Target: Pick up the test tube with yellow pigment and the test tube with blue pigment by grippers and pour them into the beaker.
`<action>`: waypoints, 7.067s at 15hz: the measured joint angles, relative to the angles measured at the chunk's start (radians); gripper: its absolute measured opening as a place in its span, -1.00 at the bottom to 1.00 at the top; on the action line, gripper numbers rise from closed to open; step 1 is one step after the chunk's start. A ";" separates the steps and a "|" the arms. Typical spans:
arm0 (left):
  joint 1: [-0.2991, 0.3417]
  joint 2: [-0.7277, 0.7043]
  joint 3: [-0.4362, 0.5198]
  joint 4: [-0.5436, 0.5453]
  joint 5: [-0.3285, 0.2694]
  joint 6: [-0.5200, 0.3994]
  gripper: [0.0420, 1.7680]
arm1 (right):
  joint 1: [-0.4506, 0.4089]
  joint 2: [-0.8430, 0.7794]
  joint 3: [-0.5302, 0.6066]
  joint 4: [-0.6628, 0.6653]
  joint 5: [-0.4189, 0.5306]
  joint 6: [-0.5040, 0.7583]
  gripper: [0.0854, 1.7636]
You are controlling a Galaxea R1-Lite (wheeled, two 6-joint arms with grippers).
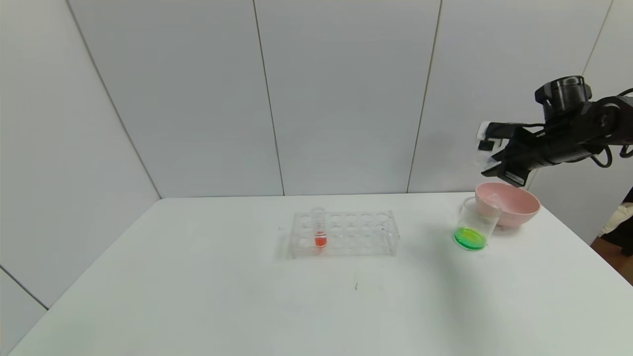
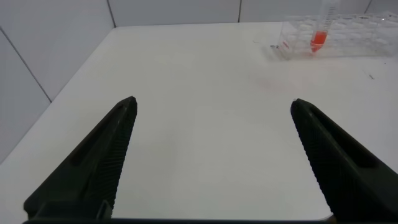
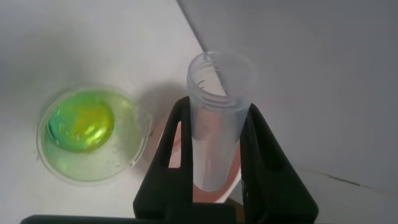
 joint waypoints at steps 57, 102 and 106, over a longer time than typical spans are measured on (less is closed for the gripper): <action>0.000 0.000 0.000 0.000 0.000 0.000 1.00 | -0.069 -0.094 0.835 -1.464 0.099 1.139 0.90; 0.000 0.000 0.000 0.000 0.000 0.000 1.00 | 0.040 -2.168 1.994 -0.484 -0.184 0.962 0.94; 0.000 0.000 0.000 0.000 0.000 0.000 1.00 | 0.039 -2.168 1.996 -0.474 -0.181 0.979 0.94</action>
